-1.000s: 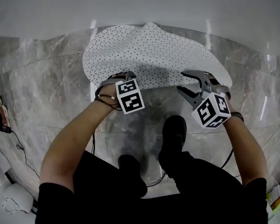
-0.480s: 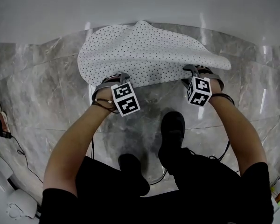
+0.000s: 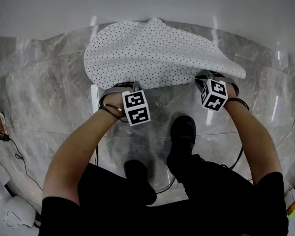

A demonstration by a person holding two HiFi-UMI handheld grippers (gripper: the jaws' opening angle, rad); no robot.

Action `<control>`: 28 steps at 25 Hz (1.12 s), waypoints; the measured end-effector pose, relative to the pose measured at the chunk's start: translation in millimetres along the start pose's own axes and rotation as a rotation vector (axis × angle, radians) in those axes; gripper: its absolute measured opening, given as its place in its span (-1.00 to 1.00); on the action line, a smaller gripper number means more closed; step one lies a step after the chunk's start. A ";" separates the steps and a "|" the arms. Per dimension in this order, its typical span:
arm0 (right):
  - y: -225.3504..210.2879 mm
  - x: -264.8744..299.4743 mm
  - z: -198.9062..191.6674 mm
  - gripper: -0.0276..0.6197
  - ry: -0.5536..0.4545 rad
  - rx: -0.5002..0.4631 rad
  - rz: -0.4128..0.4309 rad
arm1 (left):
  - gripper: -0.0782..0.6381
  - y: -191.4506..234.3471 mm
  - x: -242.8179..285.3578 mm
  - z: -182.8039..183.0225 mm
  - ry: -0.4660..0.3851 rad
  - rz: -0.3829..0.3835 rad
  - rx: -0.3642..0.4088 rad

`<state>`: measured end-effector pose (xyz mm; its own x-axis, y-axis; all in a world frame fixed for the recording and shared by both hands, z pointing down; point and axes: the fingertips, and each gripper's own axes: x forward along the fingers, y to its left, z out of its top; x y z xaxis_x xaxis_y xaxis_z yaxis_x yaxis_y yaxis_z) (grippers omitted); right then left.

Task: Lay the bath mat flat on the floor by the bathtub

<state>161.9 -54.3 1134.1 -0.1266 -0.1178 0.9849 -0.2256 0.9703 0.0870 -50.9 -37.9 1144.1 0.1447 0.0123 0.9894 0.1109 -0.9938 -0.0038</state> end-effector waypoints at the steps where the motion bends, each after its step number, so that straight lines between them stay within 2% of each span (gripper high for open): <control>1: -0.6 -1.8 0.5 -0.81 0.000 0.002 0.005 | -0.76 -0.9 0.1 -0.3 -0.003 -0.016 -0.011; 5: 12.0 -10.6 1.9 -0.86 -0.006 -0.011 0.026 | -0.76 -3.8 -0.5 -3.2 0.000 -0.090 -0.046; 7: 29.0 -14.8 3.2 -0.88 -0.021 0.011 0.068 | -0.72 -5.4 -1.2 -4.5 0.012 -0.077 0.002; 8: 38.3 -16.2 3.7 -0.88 -0.030 0.025 0.084 | -0.65 -4.9 -1.4 -4.0 0.019 -0.046 0.047; 9: 45.5 -16.9 4.0 -0.88 -0.039 0.037 0.083 | -0.45 -2.6 -1.5 -2.8 0.024 -0.001 0.093; 11: 45.7 -18.2 2.5 -0.88 -0.057 0.063 0.017 | -0.07 7.8 -1.9 0.1 0.033 0.089 0.148; 12: 38.9 -19.2 0.3 -0.87 -0.064 0.078 -0.030 | 0.06 13.0 -1.4 0.3 0.039 0.101 0.138; 13: 30.5 -19.7 -3.1 -0.86 -0.067 0.093 -0.065 | 0.10 16.3 -0.3 -0.9 0.044 0.083 0.099; 14: 22.8 -18.8 -7.1 -0.71 -0.063 0.109 -0.078 | 0.10 17.8 0.9 -3.0 0.045 0.048 0.045; 15: 16.7 -16.3 -11.4 -0.27 -0.052 0.128 -0.072 | 0.10 18.0 1.5 -4.9 0.040 0.011 -0.006; 16: 12.2 -12.5 -15.4 -0.14 -0.038 0.146 -0.055 | 0.10 17.5 1.5 -5.7 0.030 -0.018 -0.042; 18: 7.8 -3.7 -19.5 -0.13 -0.010 0.151 -0.008 | 0.12 14.1 0.8 -4.8 0.015 -0.049 -0.066; 20: 8.9 1.1 -18.1 -0.21 -0.007 0.114 0.057 | 0.14 9.6 0.0 -3.8 0.021 -0.054 -0.060; 22: 6.4 1.7 -16.3 -0.25 -0.027 0.090 0.084 | 0.14 5.9 -0.4 -3.5 0.021 -0.055 -0.072; 23: 3.0 1.5 -15.9 -0.37 -0.038 0.084 0.069 | 0.14 3.8 0.0 -3.3 0.014 -0.055 -0.088; 24: -0.4 1.5 -15.6 -0.79 -0.044 0.074 0.045 | 0.14 1.9 0.9 -3.0 0.004 -0.053 -0.104; 28: -4.8 -1.3 -12.9 -0.82 -0.041 0.006 0.017 | 0.13 9.3 0.8 -2.8 -0.020 -0.020 -0.141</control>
<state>175.6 -56.0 1134.3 -0.1702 -0.1102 0.9792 -0.2285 0.9711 0.0696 -52.6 -47.5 1145.3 0.1633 0.0329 0.9860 -0.0254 -0.9990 0.0375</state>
